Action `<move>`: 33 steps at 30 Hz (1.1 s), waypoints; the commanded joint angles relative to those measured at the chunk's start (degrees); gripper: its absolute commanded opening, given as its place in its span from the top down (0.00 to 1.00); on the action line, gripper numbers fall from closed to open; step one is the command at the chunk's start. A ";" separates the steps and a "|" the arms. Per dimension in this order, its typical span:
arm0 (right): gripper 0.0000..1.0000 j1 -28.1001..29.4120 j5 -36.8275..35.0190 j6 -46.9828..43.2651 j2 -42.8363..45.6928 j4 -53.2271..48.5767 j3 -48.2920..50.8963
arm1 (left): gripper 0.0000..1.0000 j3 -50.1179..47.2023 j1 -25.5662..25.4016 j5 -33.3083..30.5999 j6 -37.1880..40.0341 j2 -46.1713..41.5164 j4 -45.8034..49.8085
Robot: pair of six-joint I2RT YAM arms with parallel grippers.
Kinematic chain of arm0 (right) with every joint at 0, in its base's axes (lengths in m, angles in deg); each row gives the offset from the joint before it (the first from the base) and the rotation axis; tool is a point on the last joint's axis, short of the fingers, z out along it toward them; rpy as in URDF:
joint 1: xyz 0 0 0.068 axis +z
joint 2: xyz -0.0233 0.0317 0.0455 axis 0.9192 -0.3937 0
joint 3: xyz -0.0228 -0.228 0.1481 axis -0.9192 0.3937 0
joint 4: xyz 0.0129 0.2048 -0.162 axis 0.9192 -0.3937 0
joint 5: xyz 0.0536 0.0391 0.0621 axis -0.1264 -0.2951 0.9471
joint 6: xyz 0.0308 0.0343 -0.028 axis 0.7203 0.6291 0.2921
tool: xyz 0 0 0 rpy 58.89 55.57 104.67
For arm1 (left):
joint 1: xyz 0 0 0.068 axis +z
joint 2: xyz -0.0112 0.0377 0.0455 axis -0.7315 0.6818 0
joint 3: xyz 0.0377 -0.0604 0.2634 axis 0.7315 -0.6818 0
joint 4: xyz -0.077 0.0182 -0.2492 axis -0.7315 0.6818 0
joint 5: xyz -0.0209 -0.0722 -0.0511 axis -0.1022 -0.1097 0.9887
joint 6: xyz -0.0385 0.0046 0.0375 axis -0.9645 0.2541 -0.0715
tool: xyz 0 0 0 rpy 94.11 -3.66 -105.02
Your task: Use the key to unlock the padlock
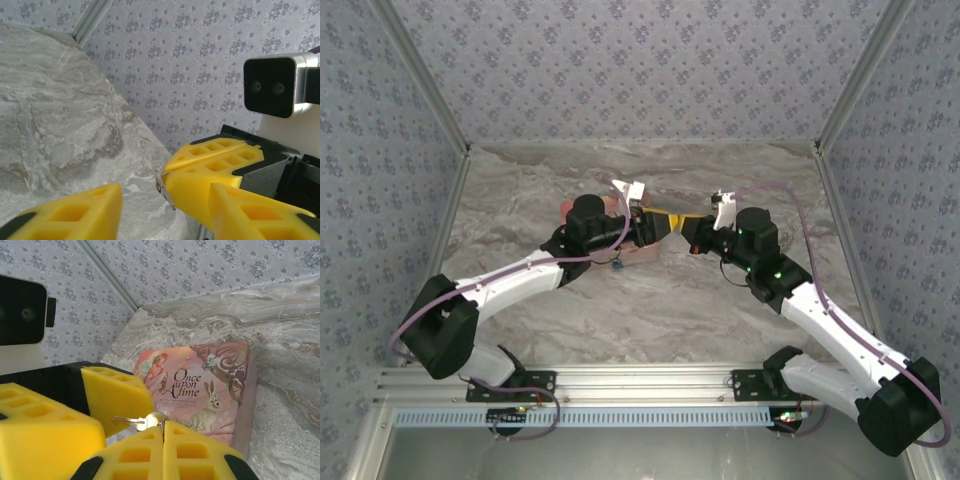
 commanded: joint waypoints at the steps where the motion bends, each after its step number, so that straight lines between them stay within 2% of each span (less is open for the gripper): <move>1: 1.00 0.34 -0.77 1.07 -0.33 1.02 -0.66 | 0.62 2.16 -0.28 -0.55 0.52 0.10 -1.40; 8: 1.00 0.44 0.83 1.50 -0.27 0.89 -0.59 | 0.88 1.78 -0.19 -2.11 1.99 -1.20 0.63; 11: 1.00 -0.39 3.69 1.49 0.20 0.53 -0.09 | 0.99 1.45 -0.14 -2.85 3.91 -2.54 2.44; 12: 1.00 -1.16 5.26 1.77 0.48 0.54 0.23 | 1.00 1.34 0.04 -2.84 4.70 -3.10 3.20; 16: 0.60 -6.77 16.45 3.22 1.91 0.33 1.07 | 1.00 1.18 1.11 -0.48 8.75 -5.89 6.68; 18: 0.46 -10.76 23.48 4.20 2.51 1.61 1.63 | 1.00 2.14 1.83 1.34 11.92 -7.42 11.32; 23: 0.27 -18.04 38.95 5.90 2.86 9.10 2.72 | 1.00 7.66 4.33 7.63 22.41 -10.81 28.43; 28: 0.23 -16.64 46.94 -0.04 1.67 9.71 0.73 | 1.00 14.85 7.20 14.83 30.13 -11.50 43.76; 33: 0.29 -12.59 49.48 -6.22 -2.34 4.91 -4.03 | 1.00 19.97 7.54 20.13 37.24 -10.55 53.56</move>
